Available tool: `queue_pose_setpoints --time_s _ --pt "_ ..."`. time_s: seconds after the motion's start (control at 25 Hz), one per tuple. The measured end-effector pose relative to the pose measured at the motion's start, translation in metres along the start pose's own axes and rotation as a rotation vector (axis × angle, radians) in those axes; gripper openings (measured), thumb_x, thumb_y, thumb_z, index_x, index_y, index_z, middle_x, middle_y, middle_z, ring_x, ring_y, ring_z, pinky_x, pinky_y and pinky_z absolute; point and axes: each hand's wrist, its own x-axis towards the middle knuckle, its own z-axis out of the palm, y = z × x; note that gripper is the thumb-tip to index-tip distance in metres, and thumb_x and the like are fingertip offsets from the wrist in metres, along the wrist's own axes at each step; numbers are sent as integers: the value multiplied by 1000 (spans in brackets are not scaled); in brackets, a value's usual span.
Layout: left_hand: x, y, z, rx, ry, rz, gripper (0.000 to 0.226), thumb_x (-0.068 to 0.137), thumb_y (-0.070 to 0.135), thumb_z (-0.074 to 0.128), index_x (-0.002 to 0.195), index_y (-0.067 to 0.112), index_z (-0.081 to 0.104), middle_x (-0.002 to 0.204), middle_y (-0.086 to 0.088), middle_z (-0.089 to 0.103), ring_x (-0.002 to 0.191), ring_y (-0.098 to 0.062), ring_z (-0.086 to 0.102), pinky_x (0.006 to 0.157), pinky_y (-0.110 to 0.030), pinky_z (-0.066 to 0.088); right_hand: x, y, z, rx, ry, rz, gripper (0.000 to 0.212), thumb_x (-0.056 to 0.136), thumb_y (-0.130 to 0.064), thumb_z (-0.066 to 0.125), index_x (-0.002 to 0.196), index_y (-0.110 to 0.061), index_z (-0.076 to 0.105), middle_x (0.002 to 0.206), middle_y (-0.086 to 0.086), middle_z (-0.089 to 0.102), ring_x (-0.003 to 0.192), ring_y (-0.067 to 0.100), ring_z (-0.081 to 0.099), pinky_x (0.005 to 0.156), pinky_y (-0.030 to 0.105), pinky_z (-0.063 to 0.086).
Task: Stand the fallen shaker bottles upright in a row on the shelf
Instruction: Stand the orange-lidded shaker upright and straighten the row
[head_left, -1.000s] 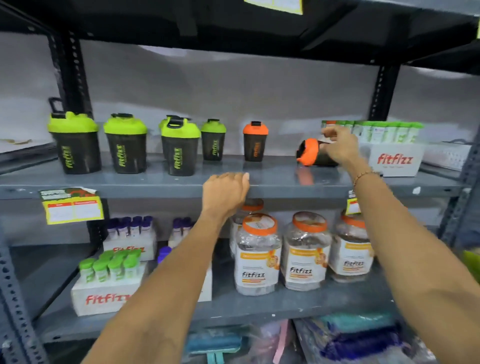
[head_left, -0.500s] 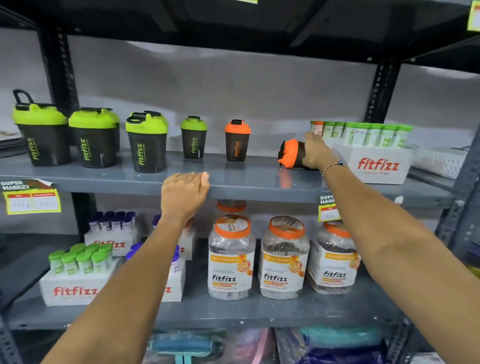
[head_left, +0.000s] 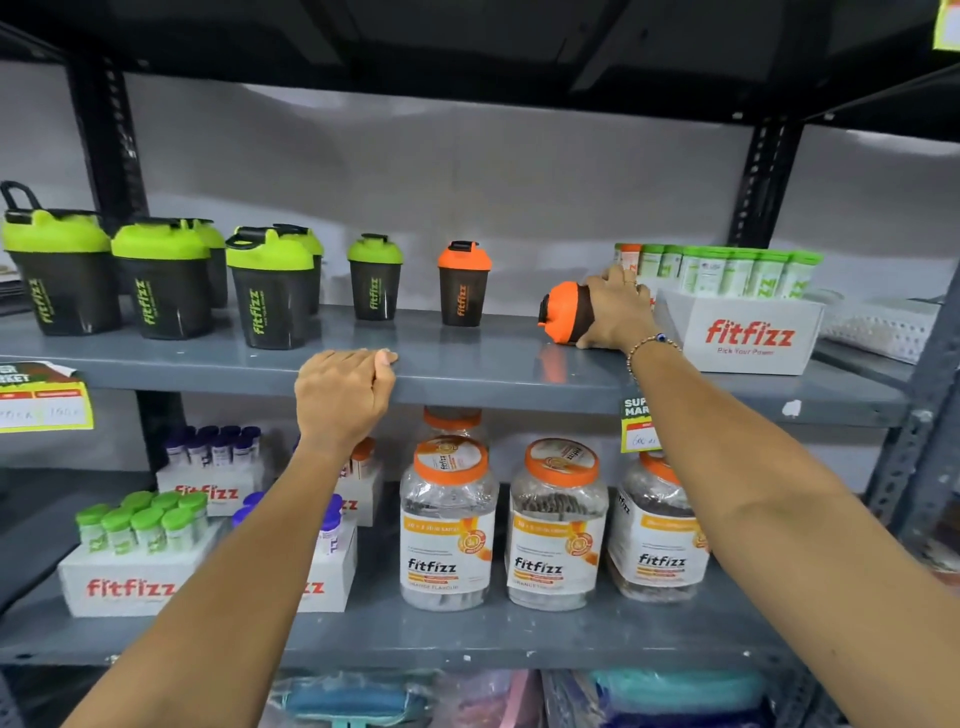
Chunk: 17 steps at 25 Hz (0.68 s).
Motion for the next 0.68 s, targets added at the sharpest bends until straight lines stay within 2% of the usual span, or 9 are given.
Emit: queue_pose_setpoints --time_s 0.2,0.32,0.4,0.48,0.56,0.68 --pt "0 3 -3 21 -34 -7 37 93 20 45 79 11 78 71 -4 75 64 -21 70 64 -32 51 -12 -39 -6 258 2 -72 88 59 -34 86 133 -13 44 132 13 52 123 33 46 99 43 43" --pt "2 0 -7 17 -122 -2 40 93 21 42 78 11 78 71 -5 75 65 -22 70 63 -33 51 -22 -81 -10 552 127 -21 79 55 -46 83 120 -14 52 120 9 62 111 30 56 88 39 48" --pt "6 -5 -13 -10 -227 44 44 95 25 36 82 10 76 75 -6 75 67 -24 70 64 -34 52 -26 -114 -13 795 132 58 80 55 -50 84 118 -12 52 121 8 62 112 28 57 83 36 47" --pt "10 -13 -18 -46 -295 145 43 95 26 35 90 9 74 83 -6 76 72 -25 71 65 -35 55 -24 -146 -14 949 104 98 84 57 -49 84 123 -11 49 126 8 60 118 28 54 88 36 48" --pt "15 -25 -23 -84 -367 234 37 97 26 39 99 10 72 94 -6 76 80 -25 71 67 -36 55 -23 -175 -12 1026 82 119 91 58 -48 84 130 -11 44 130 10 57 122 29 52 98 41 48" --pt "20 -37 -27 -133 -424 268 26 97 23 48 106 12 70 101 -5 75 85 -25 71 66 -35 54 -26 -200 -6 1062 76 184 98 58 -50 84 134 -12 36 131 11 55 122 32 52 98 42 47"
